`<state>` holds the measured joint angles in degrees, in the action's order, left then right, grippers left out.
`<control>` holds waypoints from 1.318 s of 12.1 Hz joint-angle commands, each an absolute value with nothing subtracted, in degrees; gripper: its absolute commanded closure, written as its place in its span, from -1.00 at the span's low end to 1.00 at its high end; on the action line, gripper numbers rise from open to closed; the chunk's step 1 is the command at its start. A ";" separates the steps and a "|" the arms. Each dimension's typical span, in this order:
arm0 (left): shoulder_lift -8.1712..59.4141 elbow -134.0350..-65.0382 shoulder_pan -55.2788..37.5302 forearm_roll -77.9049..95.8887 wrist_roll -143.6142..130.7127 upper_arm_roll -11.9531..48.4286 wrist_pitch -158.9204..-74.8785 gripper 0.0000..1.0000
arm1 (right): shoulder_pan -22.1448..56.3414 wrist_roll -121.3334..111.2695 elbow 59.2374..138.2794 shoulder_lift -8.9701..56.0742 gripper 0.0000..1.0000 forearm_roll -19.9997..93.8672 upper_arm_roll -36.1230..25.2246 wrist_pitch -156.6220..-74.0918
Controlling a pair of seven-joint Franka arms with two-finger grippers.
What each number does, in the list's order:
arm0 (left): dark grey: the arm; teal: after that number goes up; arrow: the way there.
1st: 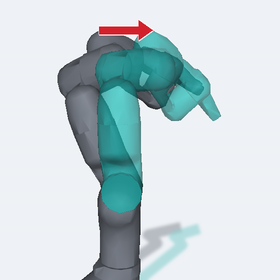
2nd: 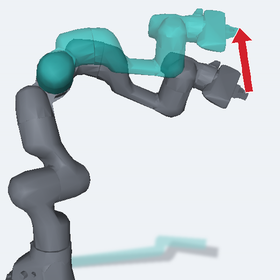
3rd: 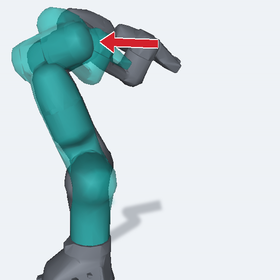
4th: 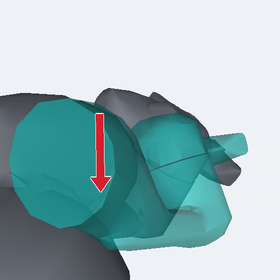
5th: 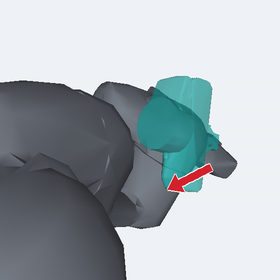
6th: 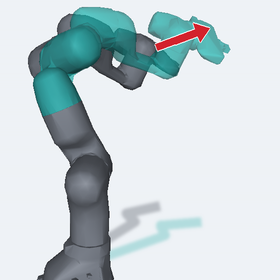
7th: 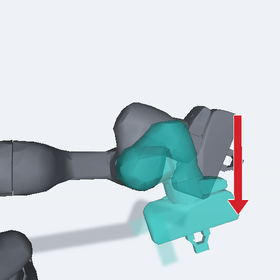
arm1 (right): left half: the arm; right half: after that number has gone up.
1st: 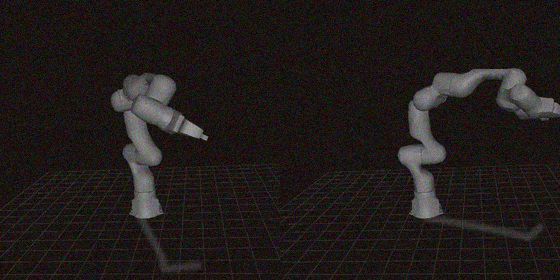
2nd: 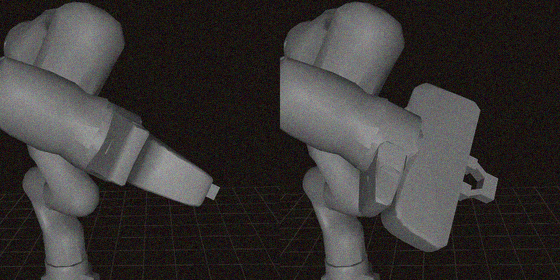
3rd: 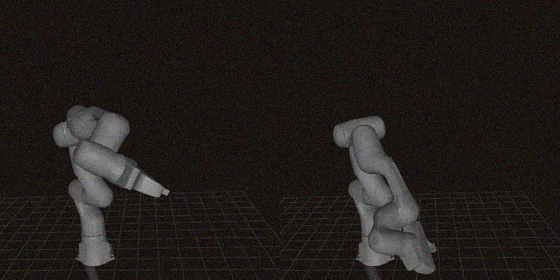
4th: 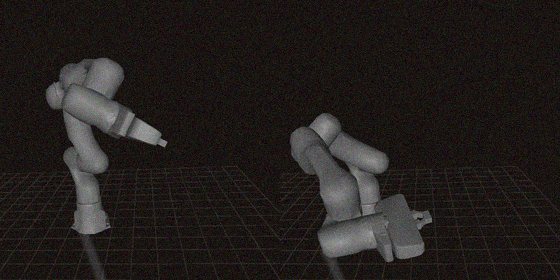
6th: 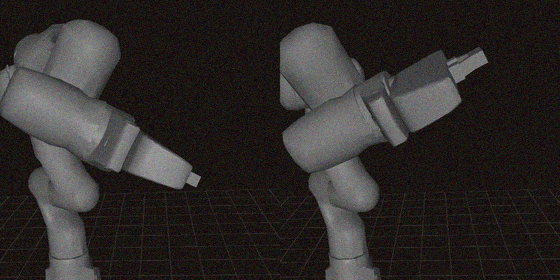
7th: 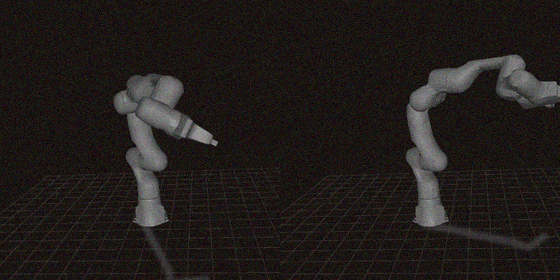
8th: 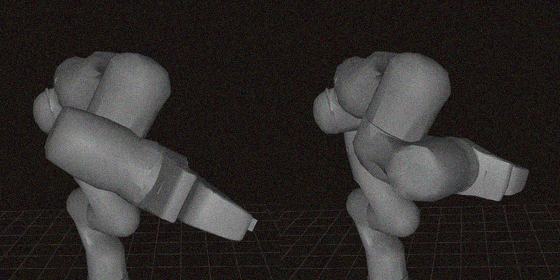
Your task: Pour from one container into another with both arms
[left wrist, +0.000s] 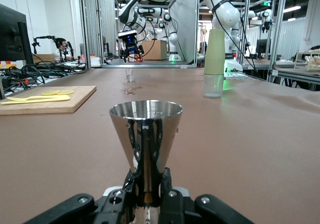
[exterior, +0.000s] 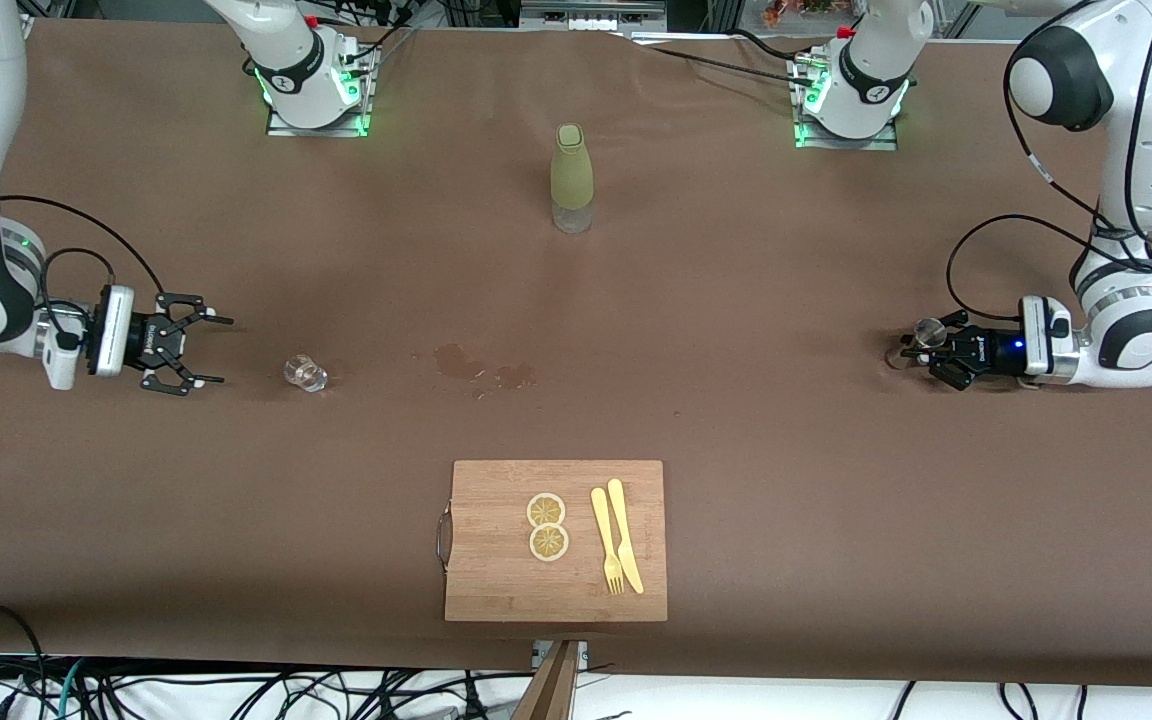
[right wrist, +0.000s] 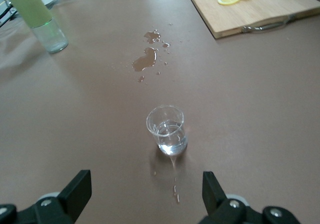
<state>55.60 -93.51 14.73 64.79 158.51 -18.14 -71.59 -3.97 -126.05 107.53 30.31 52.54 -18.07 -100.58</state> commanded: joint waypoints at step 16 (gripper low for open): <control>48.98 -81.04 14.77 47.48 118.48 -21.01 -69.52 -1.00 | -2.55 -67.44 110.65 9.68 -0.96 24.46 -16.87 -101.16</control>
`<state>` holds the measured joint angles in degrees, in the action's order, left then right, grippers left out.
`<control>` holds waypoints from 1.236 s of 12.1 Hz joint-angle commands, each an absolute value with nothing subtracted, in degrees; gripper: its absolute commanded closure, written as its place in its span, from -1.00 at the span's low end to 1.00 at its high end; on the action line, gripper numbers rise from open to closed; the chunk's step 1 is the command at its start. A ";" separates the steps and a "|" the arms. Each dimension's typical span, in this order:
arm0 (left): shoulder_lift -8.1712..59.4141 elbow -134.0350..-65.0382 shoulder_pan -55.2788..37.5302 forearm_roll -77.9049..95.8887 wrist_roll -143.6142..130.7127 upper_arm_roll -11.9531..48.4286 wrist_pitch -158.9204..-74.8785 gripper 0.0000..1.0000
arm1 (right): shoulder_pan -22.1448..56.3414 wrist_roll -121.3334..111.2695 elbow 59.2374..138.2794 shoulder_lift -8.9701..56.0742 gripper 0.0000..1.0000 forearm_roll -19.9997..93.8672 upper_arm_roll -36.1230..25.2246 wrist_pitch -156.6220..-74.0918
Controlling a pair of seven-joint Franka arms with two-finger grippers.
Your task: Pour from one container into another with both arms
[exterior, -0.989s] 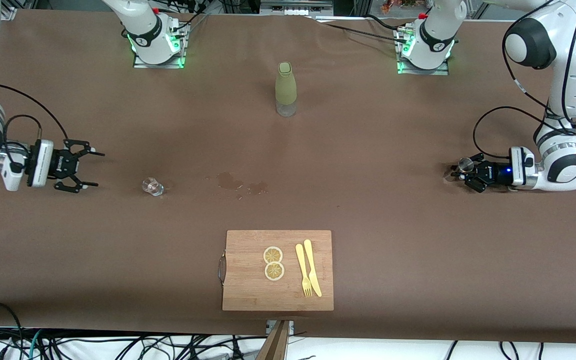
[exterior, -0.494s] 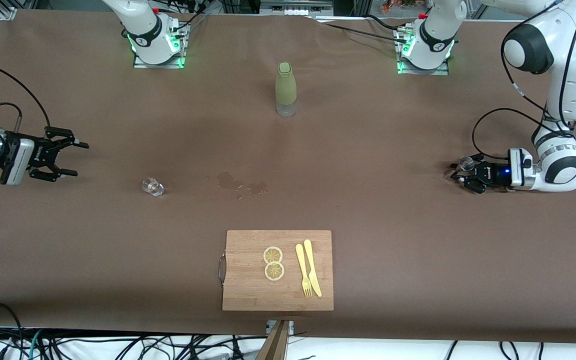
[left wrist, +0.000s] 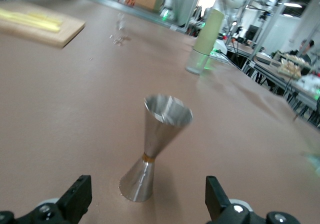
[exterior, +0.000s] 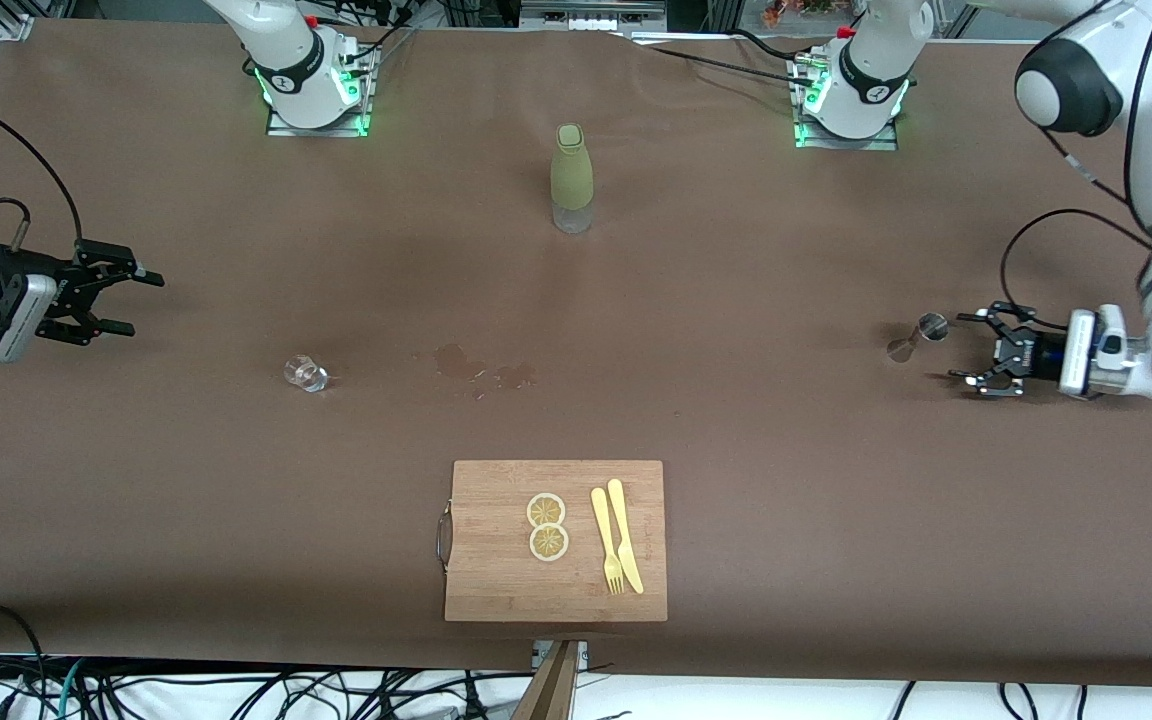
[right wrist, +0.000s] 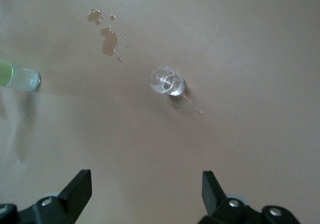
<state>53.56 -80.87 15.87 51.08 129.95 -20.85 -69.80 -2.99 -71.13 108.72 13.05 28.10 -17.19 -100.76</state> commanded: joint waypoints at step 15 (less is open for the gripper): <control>24.62 -70.24 2.90 2.92 39.02 0.77 -74.97 -1.00 | 2.38 -10.03 98.71 1.76 -0.98 -6.49 -0.03 -90.53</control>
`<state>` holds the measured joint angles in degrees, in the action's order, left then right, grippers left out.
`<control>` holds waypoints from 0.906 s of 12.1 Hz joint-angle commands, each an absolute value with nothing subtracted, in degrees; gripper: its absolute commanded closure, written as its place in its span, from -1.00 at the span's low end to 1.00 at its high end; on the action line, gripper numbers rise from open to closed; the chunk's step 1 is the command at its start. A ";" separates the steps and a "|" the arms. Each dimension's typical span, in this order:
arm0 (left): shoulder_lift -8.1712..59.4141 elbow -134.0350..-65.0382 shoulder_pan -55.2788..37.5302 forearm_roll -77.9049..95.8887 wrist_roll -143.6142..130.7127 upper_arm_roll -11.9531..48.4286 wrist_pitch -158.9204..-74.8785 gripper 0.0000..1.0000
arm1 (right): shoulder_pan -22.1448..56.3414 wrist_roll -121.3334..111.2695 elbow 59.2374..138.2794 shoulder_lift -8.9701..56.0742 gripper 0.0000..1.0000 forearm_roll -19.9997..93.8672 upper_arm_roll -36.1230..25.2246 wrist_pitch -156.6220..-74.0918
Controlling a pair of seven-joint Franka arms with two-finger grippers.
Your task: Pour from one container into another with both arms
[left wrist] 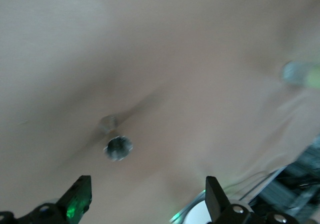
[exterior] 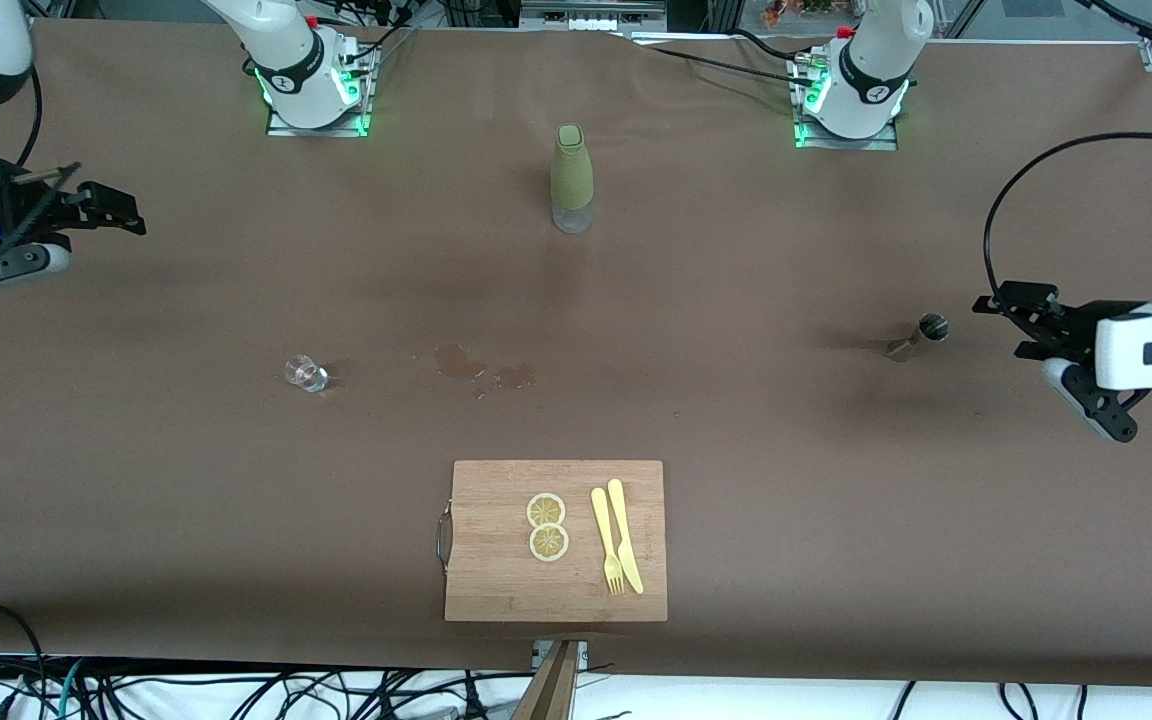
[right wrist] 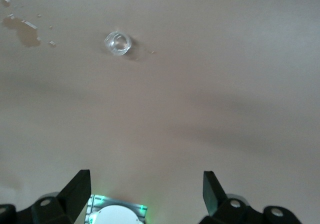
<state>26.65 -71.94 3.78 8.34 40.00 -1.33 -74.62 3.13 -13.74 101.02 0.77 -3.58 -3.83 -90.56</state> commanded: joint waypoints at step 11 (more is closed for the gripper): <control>15.21 -67.76 3.69 -2.11 2.85 2.81 -74.36 -1.00 | 1.32 -8.45 97.30 -1.14 -0.99 -1.66 -2.91 -91.85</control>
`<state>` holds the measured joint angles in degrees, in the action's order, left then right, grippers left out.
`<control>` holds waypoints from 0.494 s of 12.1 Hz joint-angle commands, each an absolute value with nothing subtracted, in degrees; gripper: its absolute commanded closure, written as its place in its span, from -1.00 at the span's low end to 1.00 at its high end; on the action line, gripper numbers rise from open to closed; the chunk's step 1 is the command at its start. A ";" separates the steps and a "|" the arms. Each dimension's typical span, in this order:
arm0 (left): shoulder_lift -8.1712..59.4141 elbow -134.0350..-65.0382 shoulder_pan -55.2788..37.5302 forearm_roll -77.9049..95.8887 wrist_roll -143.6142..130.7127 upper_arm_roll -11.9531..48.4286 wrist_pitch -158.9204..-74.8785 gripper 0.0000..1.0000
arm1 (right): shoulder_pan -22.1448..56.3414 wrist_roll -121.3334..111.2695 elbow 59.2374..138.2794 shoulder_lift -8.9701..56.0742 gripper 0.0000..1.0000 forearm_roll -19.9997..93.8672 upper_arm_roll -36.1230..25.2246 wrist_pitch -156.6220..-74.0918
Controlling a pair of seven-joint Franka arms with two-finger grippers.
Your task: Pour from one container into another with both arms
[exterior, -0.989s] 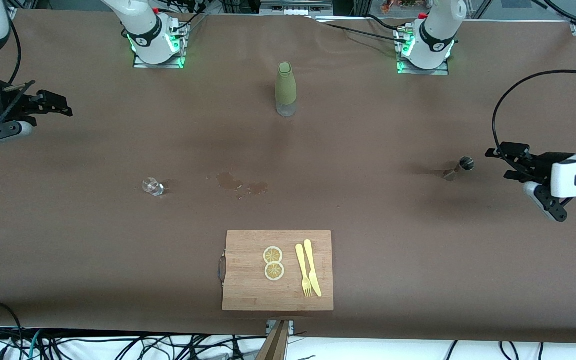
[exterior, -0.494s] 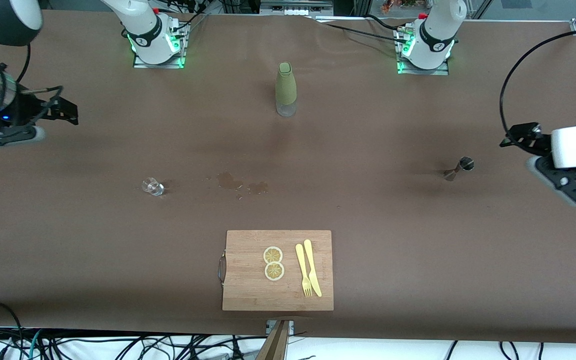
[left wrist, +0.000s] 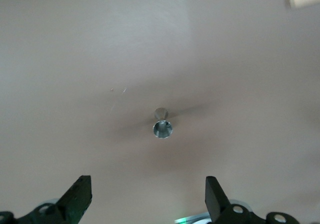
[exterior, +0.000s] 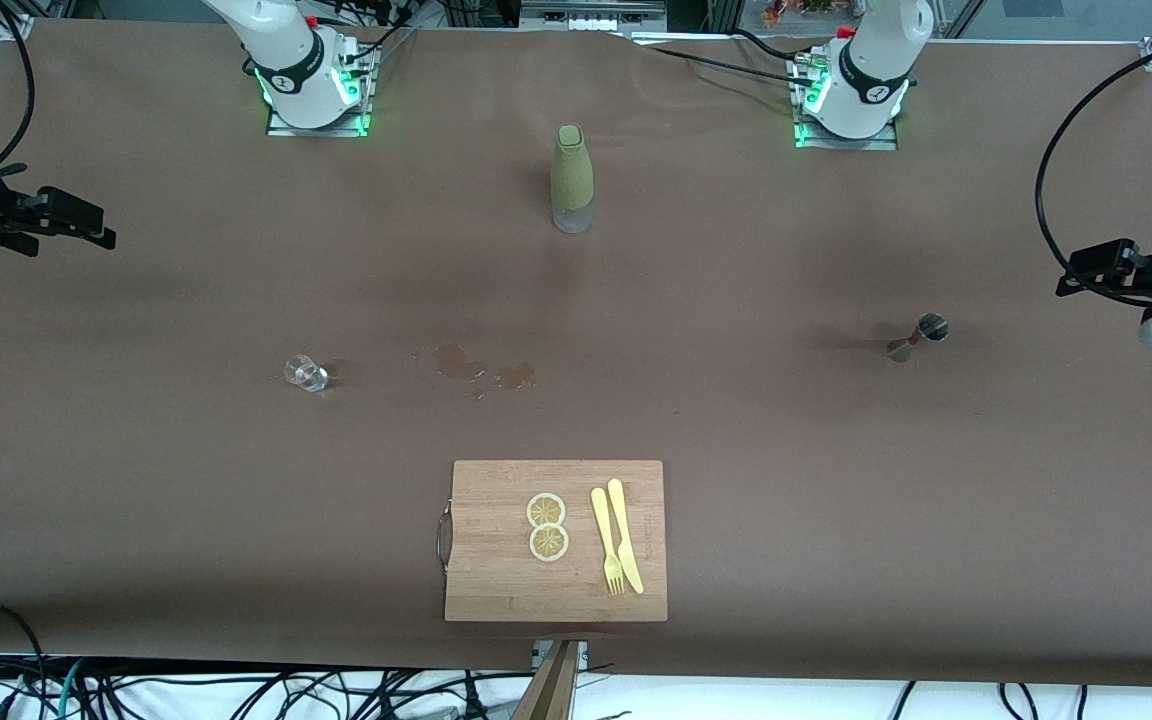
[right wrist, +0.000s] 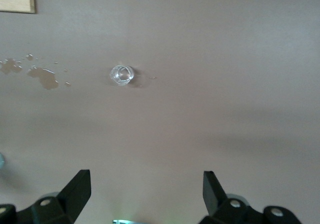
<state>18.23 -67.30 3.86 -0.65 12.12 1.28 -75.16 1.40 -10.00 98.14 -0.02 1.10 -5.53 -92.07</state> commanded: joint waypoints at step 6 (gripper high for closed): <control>12.57 -70.75 3.69 1.14 -4.48 5.09 -73.48 -1.00 | 1.32 -7.91 97.03 -0.53 -0.98 -1.50 -2.81 -93.07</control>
<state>13.95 -68.69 3.60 0.05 -3.25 4.79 -73.22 1.58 -8.54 97.26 -0.12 -0.91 -3.09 -92.49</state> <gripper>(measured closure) 0.000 0.004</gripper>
